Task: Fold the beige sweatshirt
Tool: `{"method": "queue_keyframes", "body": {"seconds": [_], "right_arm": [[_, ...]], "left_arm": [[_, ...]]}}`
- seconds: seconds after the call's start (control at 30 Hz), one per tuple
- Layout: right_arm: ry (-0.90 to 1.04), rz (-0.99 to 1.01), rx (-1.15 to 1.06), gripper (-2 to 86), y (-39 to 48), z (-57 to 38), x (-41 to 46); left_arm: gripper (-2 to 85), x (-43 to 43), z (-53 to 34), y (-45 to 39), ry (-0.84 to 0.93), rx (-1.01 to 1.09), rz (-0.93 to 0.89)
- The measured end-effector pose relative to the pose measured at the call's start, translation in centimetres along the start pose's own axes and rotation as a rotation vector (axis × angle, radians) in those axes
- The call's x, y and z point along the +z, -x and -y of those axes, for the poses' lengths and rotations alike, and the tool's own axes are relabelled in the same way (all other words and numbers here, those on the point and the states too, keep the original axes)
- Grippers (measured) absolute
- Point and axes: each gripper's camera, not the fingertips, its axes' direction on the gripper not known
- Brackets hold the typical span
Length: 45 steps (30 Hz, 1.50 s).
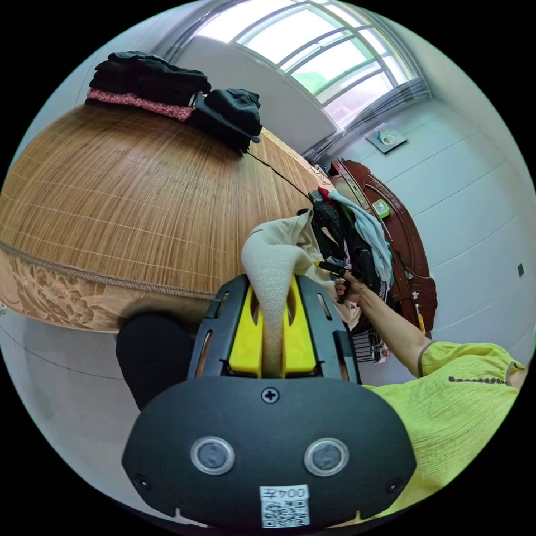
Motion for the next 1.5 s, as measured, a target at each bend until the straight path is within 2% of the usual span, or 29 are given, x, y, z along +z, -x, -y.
{"method": "queue_keyframes", "body": {"seconds": [0.13, 0.23, 0.37, 0.47, 0.53, 0.67, 0.8, 0.97, 1.1, 1.27, 1.5], "right_arm": [[-0.004, 0.079, 0.069, 10.1, -0.1, -1.4, 0.1], [-0.023, 0.231, 0.188, 6.1, -1.3, -3.4, 0.9], [-0.121, 0.537, 0.446, 4.3, -4.2, -7.7, 1.3], [-0.231, 0.638, 0.451, 3.8, -3.7, -9.4, -1.2], [-0.258, 0.589, 0.333, 3.7, -1.8, -9.0, -4.3], [-0.330, 0.306, -0.047, 3.7, 6.0, -7.9, -14.1], [-0.551, 0.133, -0.266, 3.7, 12.0, -10.5, -25.2], [-0.811, -0.011, -0.309, 3.7, 16.3, -15.4, -36.3], [-1.009, -0.035, -0.235, 3.7, 17.9, -20.3, -44.0], [-1.061, -0.093, -0.284, 3.7, 21.2, -25.4, -47.6], [-1.160, -0.249, -0.432, 3.6, 26.7, -34.9, -47.2]], "left_arm": [[6.1, -0.9, -0.9, 0.4, 0.001, -0.003, -0.014], [5.9, -1.4, -1.7, 0.7, -0.003, -0.004, -0.021], [5.8, -2.4, -2.7, 0.2, -0.009, 0.031, 0.022], [5.8, -4.1, -2.8, -1.5, -0.013, 0.109, 0.095], [5.9, -5.6, -2.3, -3.3, -0.017, 0.186, 0.140], [5.9, -11.5, -0.1, -8.6, -0.086, 0.385, 0.213], [5.7, -19.8, 1.7, -13.4, -0.218, 0.525, 0.258], [3.7, -33.0, 1.8, -20.2, -0.400, 0.709, 0.467], [1.3, -39.5, 0.8, -22.3, -0.480, 0.726, 0.547], [0.1, -44.7, -3.5, -22.8, -0.617, 0.709, 0.499], [-0.2, -47.1, -12.0, -23.8, -0.774, 0.674, 0.548]]}}
